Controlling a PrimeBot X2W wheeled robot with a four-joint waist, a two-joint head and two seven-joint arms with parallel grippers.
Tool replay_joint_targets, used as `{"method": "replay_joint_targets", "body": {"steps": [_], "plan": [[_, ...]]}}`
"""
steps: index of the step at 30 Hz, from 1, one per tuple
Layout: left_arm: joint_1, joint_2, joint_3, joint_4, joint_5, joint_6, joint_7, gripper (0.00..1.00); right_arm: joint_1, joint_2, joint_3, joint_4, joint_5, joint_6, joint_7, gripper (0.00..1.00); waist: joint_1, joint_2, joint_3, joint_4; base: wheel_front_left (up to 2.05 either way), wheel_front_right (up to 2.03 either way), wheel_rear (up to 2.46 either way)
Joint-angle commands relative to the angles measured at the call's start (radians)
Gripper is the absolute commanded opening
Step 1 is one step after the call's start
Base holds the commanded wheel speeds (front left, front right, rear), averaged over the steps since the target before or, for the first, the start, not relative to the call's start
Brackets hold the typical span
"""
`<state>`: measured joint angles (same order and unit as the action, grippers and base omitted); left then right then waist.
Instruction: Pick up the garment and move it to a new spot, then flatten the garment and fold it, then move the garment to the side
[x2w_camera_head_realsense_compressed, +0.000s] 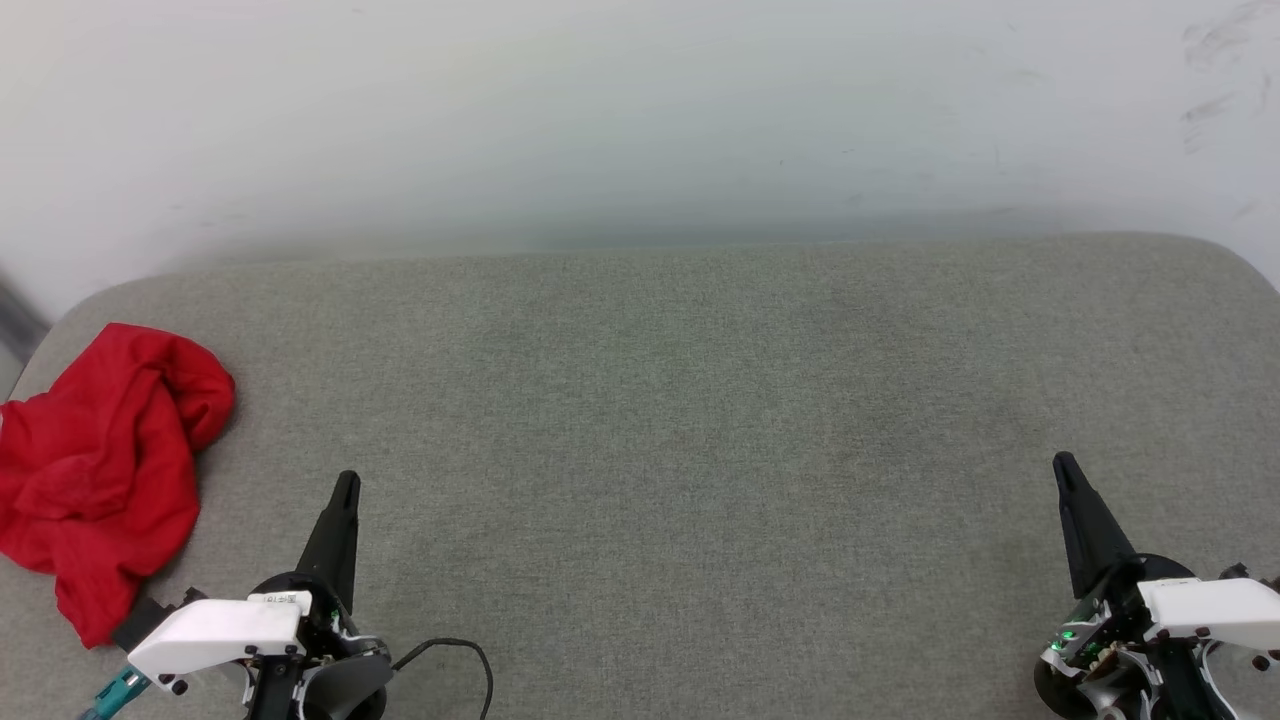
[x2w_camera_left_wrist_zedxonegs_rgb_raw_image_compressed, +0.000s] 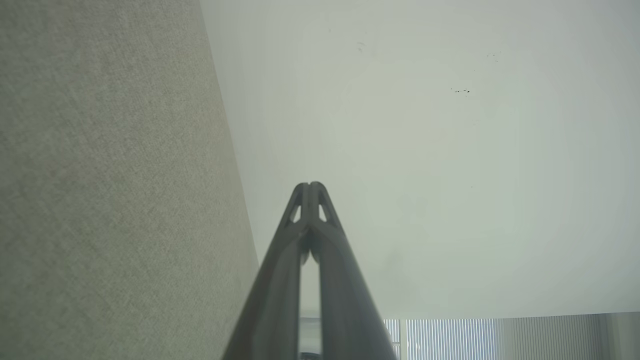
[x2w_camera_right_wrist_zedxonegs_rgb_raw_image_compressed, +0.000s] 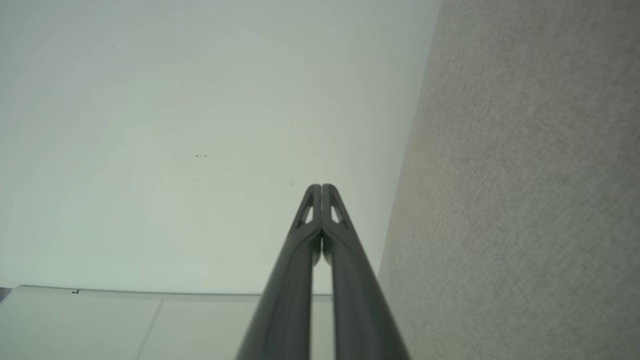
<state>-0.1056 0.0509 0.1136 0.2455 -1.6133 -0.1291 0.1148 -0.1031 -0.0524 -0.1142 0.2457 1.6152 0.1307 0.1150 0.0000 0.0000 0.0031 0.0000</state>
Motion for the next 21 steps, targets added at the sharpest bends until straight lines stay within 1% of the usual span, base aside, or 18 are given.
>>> {"method": "replay_joint_targets", "body": {"steps": [1, 4, 5, 9, 17, 21], "plan": [[-0.007, -0.001, 0.002, 0.001, 0.001, -0.003, 0.001, 0.0, -0.012, 0.004, 0.001, 0.001, -0.005, 0.0, 0.001, 0.0, 0.0, 0.0, 0.0, 0.0, 0.0, 0.0, 0.0], [-0.007, -0.001, 0.002, 0.001, 0.001, -0.003, 0.001, 0.0, -0.012, 0.004, 0.001, 0.001, -0.005, 0.0, 0.001, 0.0, 0.0, 0.0, 0.0, 0.0, 0.0, 0.0, 0.0], [0.0, 0.0, 0.0, 0.0, 0.0, 0.0, 0.0, 1.0, 0.0, 0.0, 0.0, 0.0, 0.0, 0.0, 0.0, 1.0, 0.0, 0.0, 0.0, 0.0, 0.0, 0.0, 0.0], [0.028, -0.004, -0.004, 0.032, 0.0, 0.001, -0.001, 1.0, 0.031, 0.001, 0.001, 0.03, 0.0, 0.0, 0.0, 1.0, 0.0, 0.0, 0.0, 0.0, 0.0, 0.0, 0.0], [0.047, -0.004, -0.021, 0.008, 0.015, 0.001, -0.041, 1.0, 0.046, 0.001, 0.016, 0.012, -0.041, 0.0, -0.04, 1.0, 0.0, 0.0, 0.001, -0.001, 0.0, 0.0, 0.0], [0.054, -0.003, -0.014, 0.003, 0.041, 0.001, -0.06, 1.0, 0.051, 0.001, 0.016, 0.006, -0.075, 0.0, -0.06, 1.0, 0.0, 0.0, 0.002, -0.001, 0.0, 0.0, 0.0]]}}
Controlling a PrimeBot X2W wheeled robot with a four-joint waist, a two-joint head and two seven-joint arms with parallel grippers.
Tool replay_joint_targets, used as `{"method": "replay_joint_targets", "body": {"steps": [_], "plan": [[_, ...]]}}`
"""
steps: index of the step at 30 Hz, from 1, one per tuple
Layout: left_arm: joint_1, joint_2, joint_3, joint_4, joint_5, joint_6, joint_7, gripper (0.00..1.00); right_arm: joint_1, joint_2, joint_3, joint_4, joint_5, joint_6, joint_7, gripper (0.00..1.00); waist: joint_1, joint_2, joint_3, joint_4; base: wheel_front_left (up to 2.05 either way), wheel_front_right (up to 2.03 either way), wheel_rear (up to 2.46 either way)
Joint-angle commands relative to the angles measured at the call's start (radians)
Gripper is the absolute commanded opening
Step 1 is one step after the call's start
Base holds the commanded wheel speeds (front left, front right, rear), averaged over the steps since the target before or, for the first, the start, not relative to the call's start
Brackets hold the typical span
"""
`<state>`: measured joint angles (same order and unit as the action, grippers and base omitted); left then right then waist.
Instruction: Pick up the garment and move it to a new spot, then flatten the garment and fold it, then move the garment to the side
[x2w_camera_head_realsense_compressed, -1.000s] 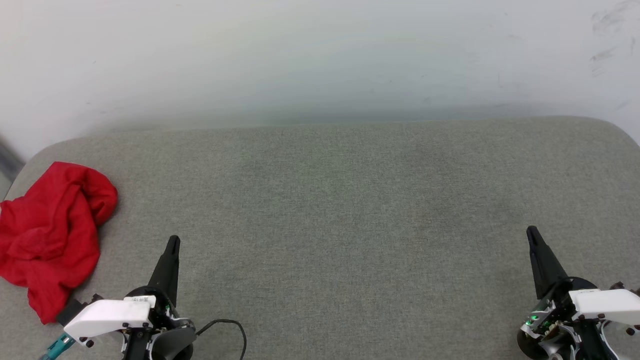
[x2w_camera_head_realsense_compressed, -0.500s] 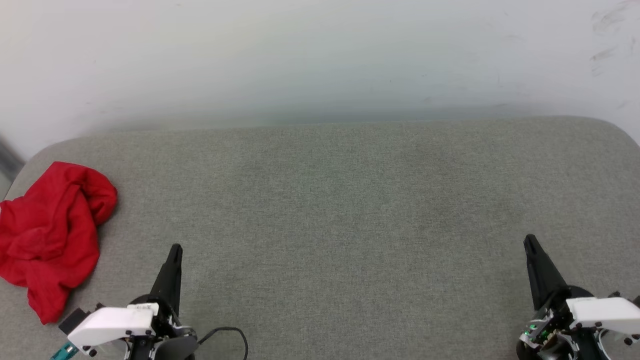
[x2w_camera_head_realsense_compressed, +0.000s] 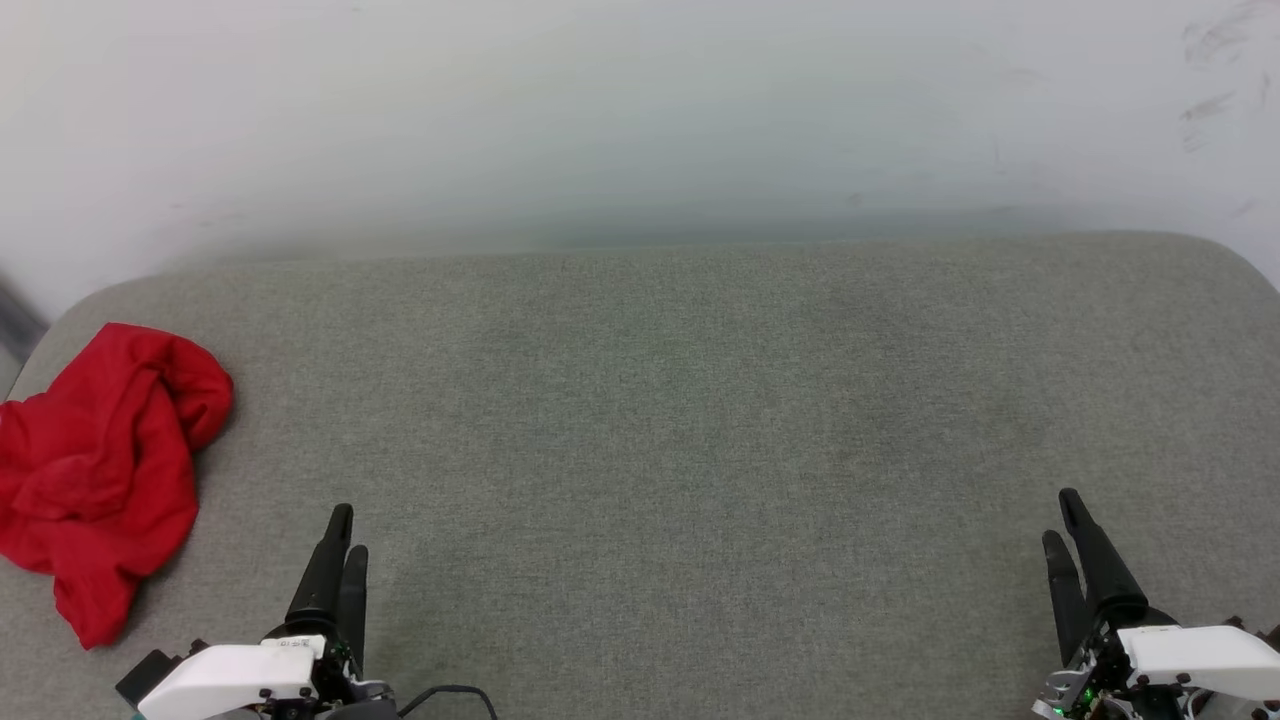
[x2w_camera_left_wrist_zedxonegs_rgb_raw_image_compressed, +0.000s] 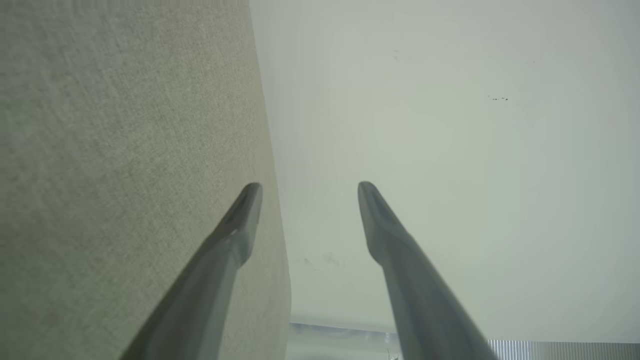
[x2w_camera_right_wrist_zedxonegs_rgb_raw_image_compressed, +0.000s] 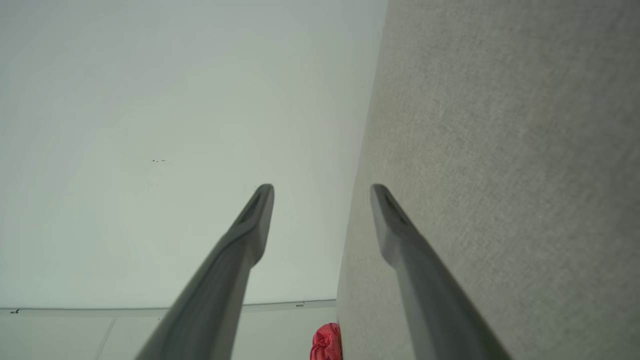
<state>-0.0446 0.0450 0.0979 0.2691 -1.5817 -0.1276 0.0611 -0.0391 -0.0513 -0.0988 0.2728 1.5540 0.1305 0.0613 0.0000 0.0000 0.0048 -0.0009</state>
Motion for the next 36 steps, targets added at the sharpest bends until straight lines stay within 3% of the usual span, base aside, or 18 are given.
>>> {"method": "replay_joint_targets", "body": {"steps": [1, 13, 24, 29, 36], "plan": [[-0.006, 0.003, 0.006, -0.021, 0.016, -0.001, -0.011, 1.0, -0.012, 0.0, 0.0, -0.023, -0.027, 0.0, -0.011, 1.0, 0.0, 0.0, 0.0, 0.0, 0.0, 0.0, 0.0], [0.007, 0.003, 0.062, -0.049, 0.15, -0.001, -0.064, 1.0, -0.009, 0.0, -0.03, -0.062, -0.257, 0.0, -0.063, 1.0, 0.0, 0.0, 0.002, -0.001, 0.0, 0.0, 0.0], [0.004, 0.004, 0.128, -0.129, 0.362, -0.001, -0.106, 1.0, -0.013, 0.0, -0.016, -0.198, -0.593, 0.0, -0.106, 1.0, 0.0, 0.0, 0.007, -0.002, 0.0, 0.0, 0.0], [0.006, 0.004, 0.119, -0.204, 0.483, 0.019, -0.124, 1.0, -0.012, 0.0, 0.021, -0.266, -0.77, 0.0, -0.124, 1.0, 0.0, 0.0, 0.011, -0.003, 0.0, 0.0, 0.0], [0.025, 0.005, 0.038, -0.326, 0.708, 0.087, -0.148, 1.0, -0.01, 0.0, 0.045, -0.327, -0.949, 0.0, -0.147, 1.0, 0.0, 0.0, 0.016, -0.005, 0.0, 0.0, 0.0]]}}
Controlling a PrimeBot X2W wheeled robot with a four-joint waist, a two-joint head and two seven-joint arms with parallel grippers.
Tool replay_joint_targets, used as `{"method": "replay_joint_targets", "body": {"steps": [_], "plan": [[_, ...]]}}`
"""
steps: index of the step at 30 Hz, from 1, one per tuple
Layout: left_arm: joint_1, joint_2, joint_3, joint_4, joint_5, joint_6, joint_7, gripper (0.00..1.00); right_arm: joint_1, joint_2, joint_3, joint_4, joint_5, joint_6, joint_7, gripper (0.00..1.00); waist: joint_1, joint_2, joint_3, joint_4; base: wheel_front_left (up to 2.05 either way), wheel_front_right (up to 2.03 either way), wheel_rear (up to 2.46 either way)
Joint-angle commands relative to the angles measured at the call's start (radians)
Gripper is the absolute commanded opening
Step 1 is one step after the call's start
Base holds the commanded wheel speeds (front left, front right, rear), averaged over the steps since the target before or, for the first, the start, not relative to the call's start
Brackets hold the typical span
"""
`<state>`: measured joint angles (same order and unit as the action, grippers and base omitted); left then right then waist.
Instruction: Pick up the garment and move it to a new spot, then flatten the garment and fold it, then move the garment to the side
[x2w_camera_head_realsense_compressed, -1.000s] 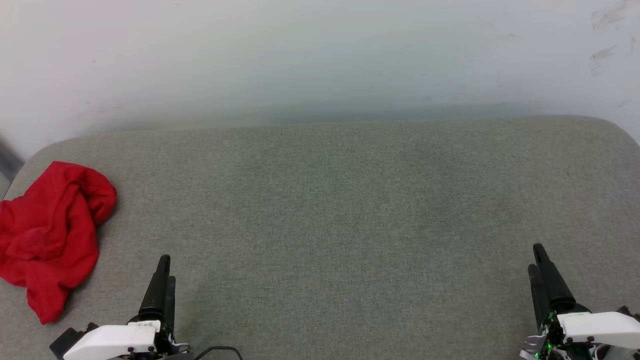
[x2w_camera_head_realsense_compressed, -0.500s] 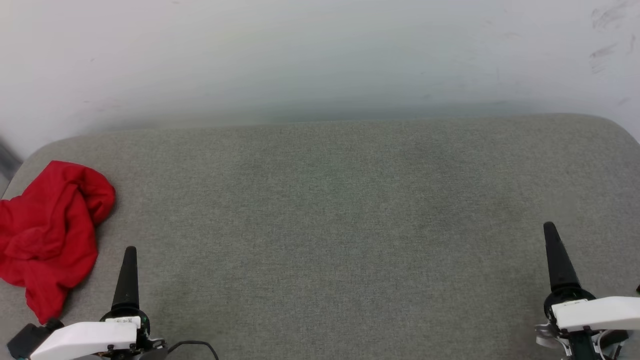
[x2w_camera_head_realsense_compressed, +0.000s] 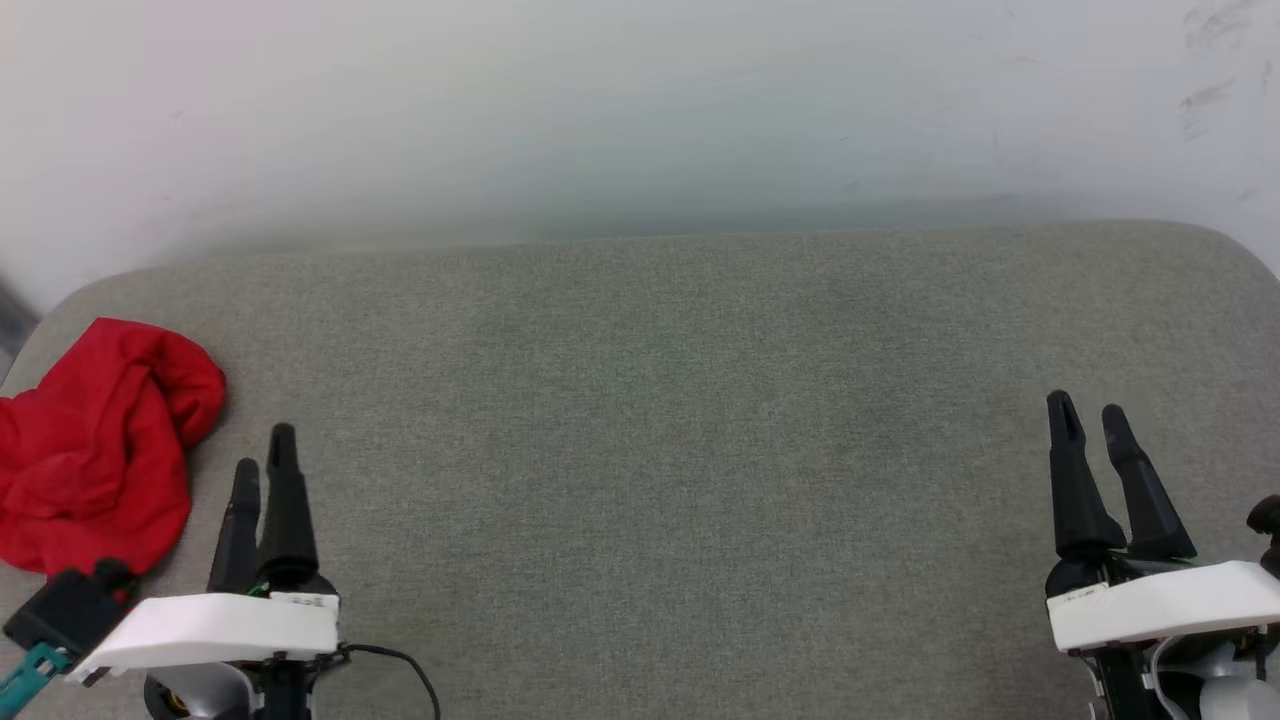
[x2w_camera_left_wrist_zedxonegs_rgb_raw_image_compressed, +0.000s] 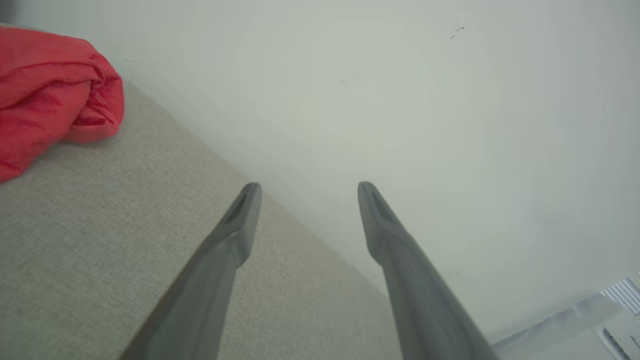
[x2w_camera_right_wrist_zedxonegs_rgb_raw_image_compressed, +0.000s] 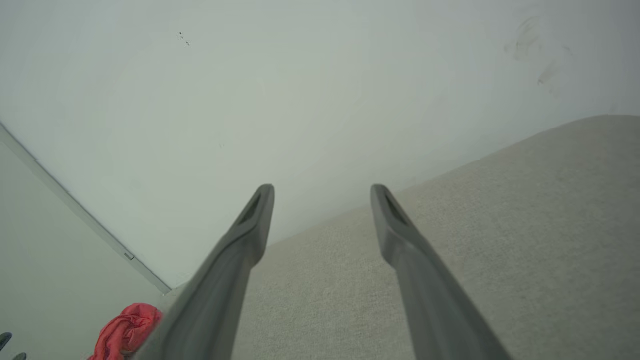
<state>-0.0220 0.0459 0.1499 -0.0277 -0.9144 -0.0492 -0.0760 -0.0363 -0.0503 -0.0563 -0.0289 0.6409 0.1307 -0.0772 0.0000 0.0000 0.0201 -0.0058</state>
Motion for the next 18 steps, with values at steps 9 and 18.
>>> {"method": "replay_joint_targets", "body": {"steps": [9, 18], "plan": [[0.021, 0.009, -0.159, -0.089, 0.302, 0.089, -0.038, 1.0, 0.007, -0.001, 0.011, -0.05, -0.219, 0.0, -0.037, 1.0, 0.0, 0.0, 0.001, -0.002, 0.0, 0.0, 0.0], [0.021, 0.098, -0.319, -0.081, 0.448, 0.233, -0.064, 1.0, 0.01, -0.001, 0.007, -0.052, -0.365, 0.0, -0.062, 1.0, 0.0, 0.0, 0.002, -0.005, 0.0, 0.0, 0.0]]}}
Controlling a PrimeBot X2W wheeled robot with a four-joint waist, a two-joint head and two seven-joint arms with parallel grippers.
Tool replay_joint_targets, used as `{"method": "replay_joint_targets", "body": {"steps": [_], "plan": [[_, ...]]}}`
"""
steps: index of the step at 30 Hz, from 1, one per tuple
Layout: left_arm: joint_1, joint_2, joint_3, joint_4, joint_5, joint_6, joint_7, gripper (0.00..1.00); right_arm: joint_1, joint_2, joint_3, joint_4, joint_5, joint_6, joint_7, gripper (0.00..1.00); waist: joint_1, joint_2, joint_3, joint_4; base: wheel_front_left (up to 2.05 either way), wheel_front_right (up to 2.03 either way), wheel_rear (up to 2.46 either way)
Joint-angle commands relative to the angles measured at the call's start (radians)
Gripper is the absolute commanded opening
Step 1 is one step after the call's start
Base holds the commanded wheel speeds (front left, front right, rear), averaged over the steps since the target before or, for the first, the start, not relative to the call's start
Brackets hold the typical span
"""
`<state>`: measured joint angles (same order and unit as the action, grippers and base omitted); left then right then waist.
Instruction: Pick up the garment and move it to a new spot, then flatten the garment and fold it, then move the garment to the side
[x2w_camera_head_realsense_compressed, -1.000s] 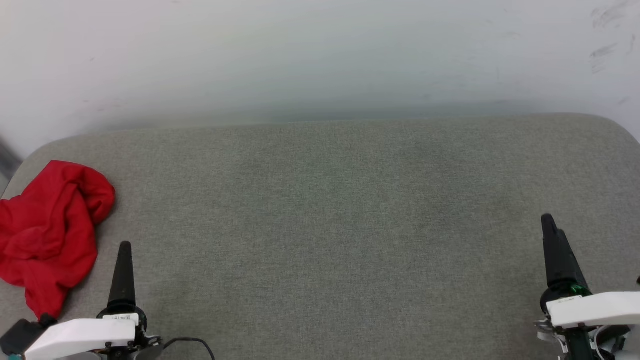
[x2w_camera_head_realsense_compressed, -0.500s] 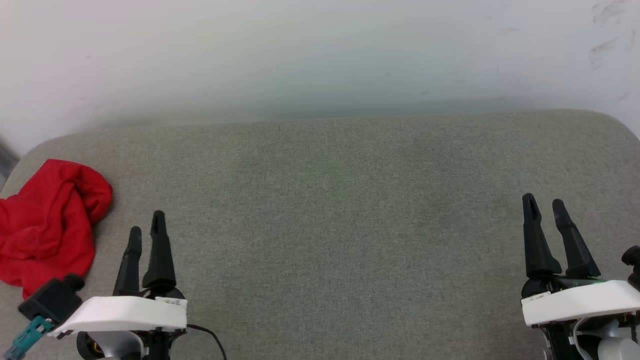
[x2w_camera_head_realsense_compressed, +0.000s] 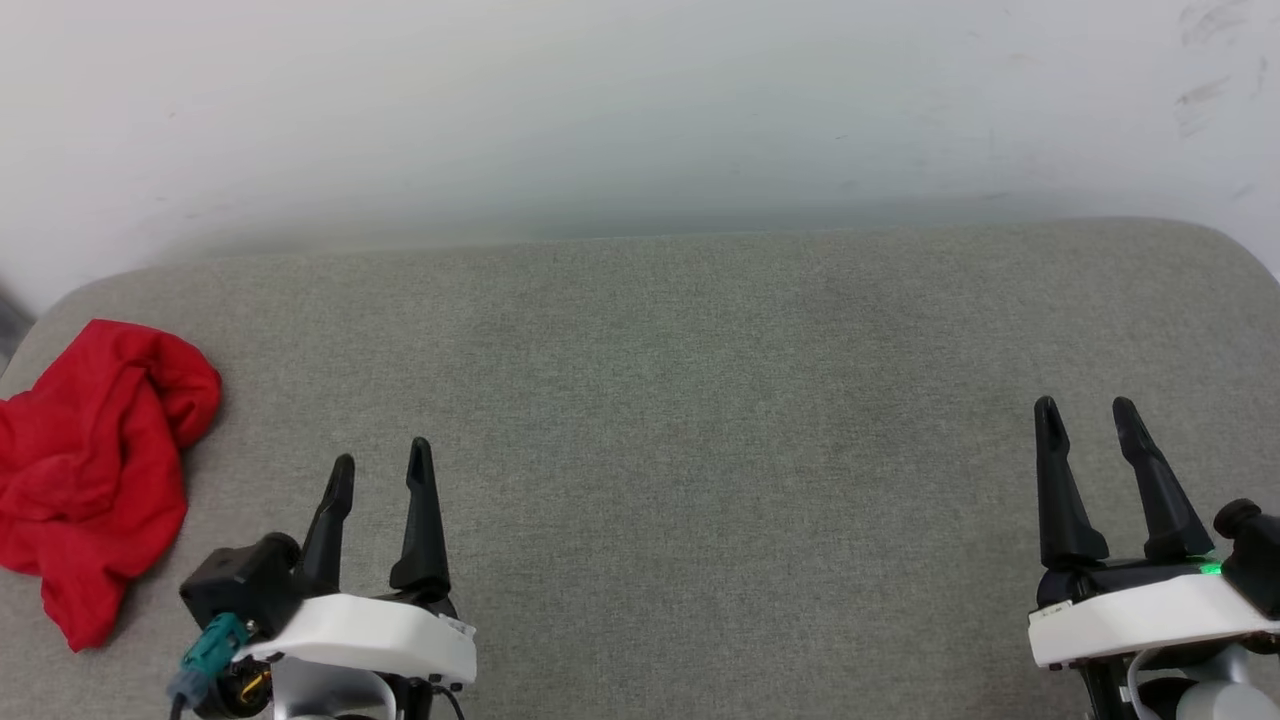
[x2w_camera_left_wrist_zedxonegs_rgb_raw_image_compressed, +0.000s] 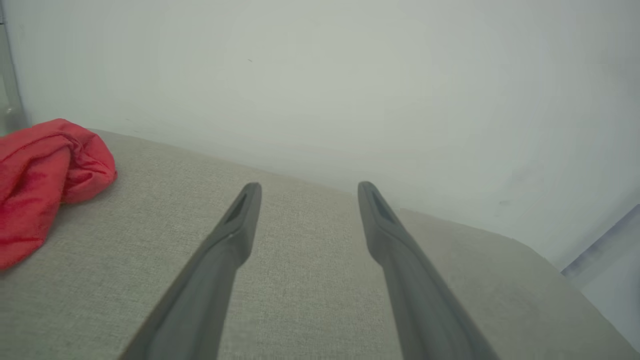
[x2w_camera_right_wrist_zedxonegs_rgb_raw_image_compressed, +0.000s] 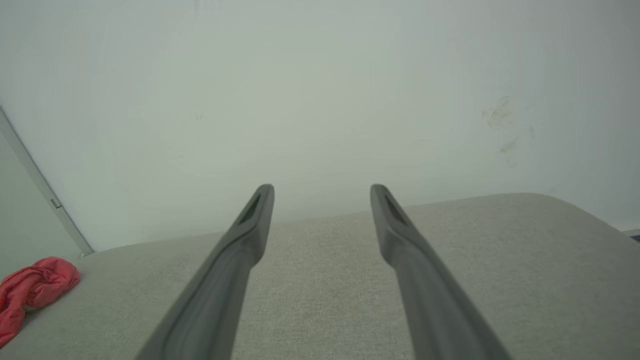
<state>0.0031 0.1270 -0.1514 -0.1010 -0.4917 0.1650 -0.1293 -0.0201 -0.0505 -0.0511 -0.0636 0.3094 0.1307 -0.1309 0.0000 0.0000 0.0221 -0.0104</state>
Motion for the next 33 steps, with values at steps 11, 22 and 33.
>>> {"method": "replay_joint_targets", "body": {"steps": [11, 22, 33], "plan": [[-0.023, 0.082, -0.143, 0.025, 0.094, 0.135, -0.037, 1.0, 0.005, 0.0, 0.008, -0.032, -0.18, 0.0, -0.035, 1.0, 0.0, 0.0, 0.004, 0.0, 0.0, 0.0, 0.0], [-0.011, 0.078, -0.168, 0.021, 0.138, 0.146, -0.063, 1.0, 0.012, 0.0, 0.013, -0.047, -0.294, 0.0, -0.061, 1.0, 0.0, 0.0, 0.004, 0.001, 0.0, 0.0, 0.0], [0.051, -0.03, -0.001, -0.005, 0.149, -0.067, -0.088, 1.0, 0.03, 0.0, -0.014, -0.019, -0.171, 0.0, -0.084, 1.0, 0.0, 0.0, 0.004, -0.002, 0.0, 0.0, 0.0]]}}
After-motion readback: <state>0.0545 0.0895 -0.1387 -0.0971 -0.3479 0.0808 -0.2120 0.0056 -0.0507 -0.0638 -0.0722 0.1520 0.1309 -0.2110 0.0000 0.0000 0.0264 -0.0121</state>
